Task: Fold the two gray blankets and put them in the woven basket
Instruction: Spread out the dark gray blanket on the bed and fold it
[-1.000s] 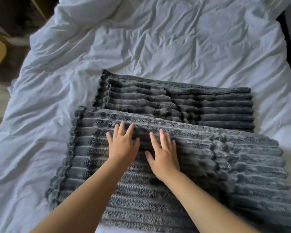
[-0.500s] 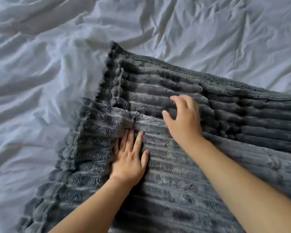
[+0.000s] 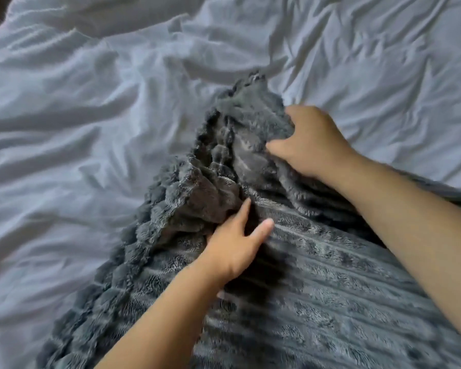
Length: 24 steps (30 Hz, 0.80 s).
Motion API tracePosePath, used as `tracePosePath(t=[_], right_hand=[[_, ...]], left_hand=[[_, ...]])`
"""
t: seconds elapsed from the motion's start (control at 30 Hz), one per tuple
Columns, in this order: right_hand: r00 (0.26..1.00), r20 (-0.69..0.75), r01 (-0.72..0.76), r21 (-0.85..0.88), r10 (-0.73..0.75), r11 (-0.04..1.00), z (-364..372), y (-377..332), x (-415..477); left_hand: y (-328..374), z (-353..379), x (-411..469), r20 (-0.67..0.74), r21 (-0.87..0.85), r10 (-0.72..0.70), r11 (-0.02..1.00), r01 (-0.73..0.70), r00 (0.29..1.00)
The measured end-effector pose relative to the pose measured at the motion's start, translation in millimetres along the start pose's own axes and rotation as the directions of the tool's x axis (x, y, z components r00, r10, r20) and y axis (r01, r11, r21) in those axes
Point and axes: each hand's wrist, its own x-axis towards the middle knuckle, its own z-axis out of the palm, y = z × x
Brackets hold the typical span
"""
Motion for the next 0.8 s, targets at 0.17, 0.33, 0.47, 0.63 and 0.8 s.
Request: tracePosePath(t=[0.17,0.33,0.47,0.63,0.8], right_hand=[[0.865,0.501,0.078,-0.156,0.011,0.985,42,-35,-163],[0.84,0.542,0.175,-0.323,0.03,0.93,76,-56,-209],[0.888,0.449,0.039,-0.298,0.104,0.954,71,-52,-202],[0.918,0.24,-0.128,-0.572,0.315,0.81,34,-9,-181],[0.802,0.124,-0.304,-0.758,0.585,0.578,-5,36,-193]], left_hand=[[23,-56,-41,-0.031,-0.931,0.055,0.362,-0.049,0.998],[17,-55,-78,-0.113,-0.638,-0.114,0.77,0.016,0.987],[12,-62,-82,-0.205,-0.26,-0.291,0.937,0.235,0.935],[2,-99,-84,-0.218,-0.552,-0.409,0.801,0.234,0.886],[-15,-100,-76,-0.276,-0.498,-0.433,0.828,0.257,0.858]])
